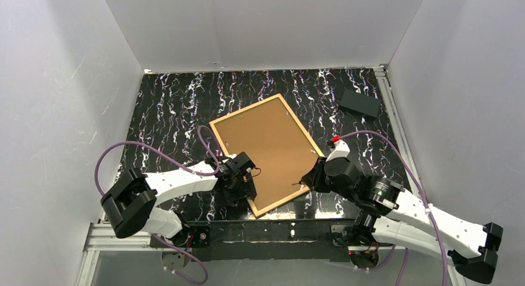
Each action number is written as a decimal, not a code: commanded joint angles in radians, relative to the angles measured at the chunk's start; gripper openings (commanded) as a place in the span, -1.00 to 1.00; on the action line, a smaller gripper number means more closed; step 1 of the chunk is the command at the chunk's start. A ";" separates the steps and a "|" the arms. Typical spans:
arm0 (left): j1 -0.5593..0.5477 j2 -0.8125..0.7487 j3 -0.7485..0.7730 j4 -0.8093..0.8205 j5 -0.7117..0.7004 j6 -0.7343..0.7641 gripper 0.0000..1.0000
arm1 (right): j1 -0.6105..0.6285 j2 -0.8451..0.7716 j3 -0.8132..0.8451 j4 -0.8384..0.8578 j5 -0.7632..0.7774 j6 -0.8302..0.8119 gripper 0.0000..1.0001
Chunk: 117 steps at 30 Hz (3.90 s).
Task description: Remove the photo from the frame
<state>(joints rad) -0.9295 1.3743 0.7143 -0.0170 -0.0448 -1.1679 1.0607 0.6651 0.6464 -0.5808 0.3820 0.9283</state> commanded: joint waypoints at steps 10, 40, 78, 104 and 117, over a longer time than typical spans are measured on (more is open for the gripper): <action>-0.005 0.015 0.027 -0.241 -0.140 0.140 -0.61 | -0.001 0.076 0.010 0.046 -0.020 0.010 -0.97; 0.469 0.345 0.499 -0.457 -0.277 1.118 0.05 | 0.002 0.114 0.032 0.033 -0.042 -0.016 -0.97; 0.466 -0.225 -0.158 -0.250 0.135 -0.368 0.24 | 0.002 0.173 0.018 0.105 -0.072 -0.011 -0.97; 0.701 0.418 0.434 -0.353 -0.031 0.542 -1.00 | 0.002 0.237 0.054 0.096 -0.056 -0.046 -0.97; 0.708 0.766 0.884 -0.395 0.119 0.846 -1.00 | 0.003 0.342 0.146 0.106 -0.094 -0.087 -0.97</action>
<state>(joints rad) -0.2157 2.0830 1.5719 -0.3431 0.0261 -0.4610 1.0607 0.9928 0.7216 -0.5129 0.2878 0.8658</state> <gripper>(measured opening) 0.160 0.269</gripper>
